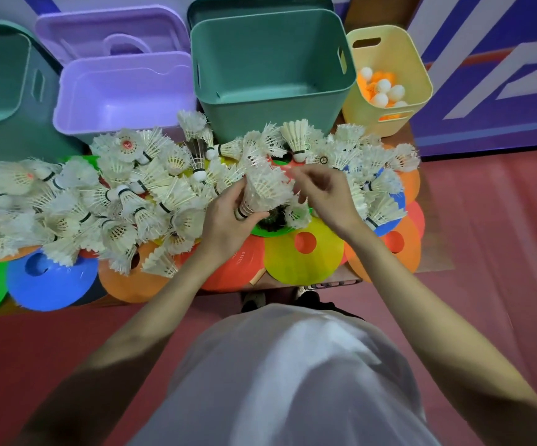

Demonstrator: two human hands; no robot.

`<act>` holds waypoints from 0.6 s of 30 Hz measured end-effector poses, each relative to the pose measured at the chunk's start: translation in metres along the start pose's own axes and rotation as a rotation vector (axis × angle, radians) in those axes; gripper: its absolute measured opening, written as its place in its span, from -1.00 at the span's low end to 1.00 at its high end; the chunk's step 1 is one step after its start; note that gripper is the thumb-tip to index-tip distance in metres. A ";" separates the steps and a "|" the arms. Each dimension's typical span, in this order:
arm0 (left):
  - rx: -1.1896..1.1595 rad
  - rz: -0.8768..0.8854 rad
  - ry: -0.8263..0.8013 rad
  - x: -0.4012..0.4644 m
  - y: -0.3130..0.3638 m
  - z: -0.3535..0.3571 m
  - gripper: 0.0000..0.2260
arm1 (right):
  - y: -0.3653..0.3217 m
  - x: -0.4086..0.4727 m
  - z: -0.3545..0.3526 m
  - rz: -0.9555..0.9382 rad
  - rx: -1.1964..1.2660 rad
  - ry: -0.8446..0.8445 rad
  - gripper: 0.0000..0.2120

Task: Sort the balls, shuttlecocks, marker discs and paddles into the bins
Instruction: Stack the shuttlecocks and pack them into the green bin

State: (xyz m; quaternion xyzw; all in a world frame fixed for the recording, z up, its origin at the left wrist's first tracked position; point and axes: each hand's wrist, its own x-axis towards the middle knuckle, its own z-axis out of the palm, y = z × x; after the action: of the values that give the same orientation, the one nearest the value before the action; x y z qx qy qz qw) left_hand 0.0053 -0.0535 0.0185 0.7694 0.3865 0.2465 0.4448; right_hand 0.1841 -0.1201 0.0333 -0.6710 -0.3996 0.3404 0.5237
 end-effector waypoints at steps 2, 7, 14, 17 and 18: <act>-0.003 -0.033 0.077 -0.001 -0.005 -0.002 -0.69 | 0.009 0.007 -0.007 0.047 -0.025 0.107 -0.80; -0.036 -0.146 0.166 -0.002 -0.013 -0.010 -0.68 | 0.048 0.023 -0.014 0.155 -0.425 0.102 -0.85; -0.061 -0.185 0.123 -0.002 -0.015 -0.010 -0.59 | 0.064 0.044 0.012 0.083 -0.759 -0.032 -0.56; -0.134 -0.242 0.050 -0.004 -0.012 -0.009 -0.57 | 0.065 0.051 0.019 0.133 -0.773 -0.077 -0.67; -0.153 -0.257 0.042 -0.005 -0.012 -0.009 -0.51 | 0.064 0.052 0.020 0.137 -0.770 -0.097 -0.75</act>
State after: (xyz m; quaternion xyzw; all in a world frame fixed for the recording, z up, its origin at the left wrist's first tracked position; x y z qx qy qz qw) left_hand -0.0083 -0.0492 0.0123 0.6723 0.4711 0.2322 0.5217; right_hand 0.2011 -0.0736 -0.0357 -0.8266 -0.4767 0.2309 0.1902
